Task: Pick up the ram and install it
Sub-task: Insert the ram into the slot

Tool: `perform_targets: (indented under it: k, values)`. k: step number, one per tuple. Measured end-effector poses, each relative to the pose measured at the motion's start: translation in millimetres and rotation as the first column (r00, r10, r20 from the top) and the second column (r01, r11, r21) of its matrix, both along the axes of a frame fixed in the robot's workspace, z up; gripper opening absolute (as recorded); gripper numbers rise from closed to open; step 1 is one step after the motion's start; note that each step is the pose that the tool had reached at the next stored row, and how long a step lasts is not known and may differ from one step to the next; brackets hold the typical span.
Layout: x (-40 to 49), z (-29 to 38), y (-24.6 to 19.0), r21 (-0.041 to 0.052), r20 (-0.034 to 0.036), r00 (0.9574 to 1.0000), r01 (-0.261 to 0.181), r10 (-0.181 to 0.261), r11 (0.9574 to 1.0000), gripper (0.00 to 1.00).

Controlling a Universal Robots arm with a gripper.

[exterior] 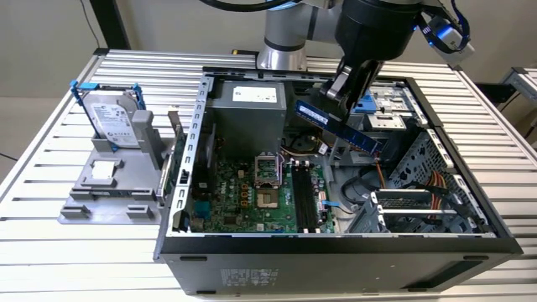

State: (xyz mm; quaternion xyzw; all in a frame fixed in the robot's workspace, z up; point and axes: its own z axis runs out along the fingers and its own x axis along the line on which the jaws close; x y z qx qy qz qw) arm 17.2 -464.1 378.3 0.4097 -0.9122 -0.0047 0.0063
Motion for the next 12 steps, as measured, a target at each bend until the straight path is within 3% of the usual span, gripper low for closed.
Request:
perform_targets:
  k: [5, 12]
  values:
    - [0.0, 0.0, 0.0, 0.0, 0.0, 1.0, 0.01, -0.01, 1.0, 0.0]
    - [0.0, 0.0, 0.0, 0.0, 0.0, 0.9977, 0.067, -0.067, 0.9977, 0.0]
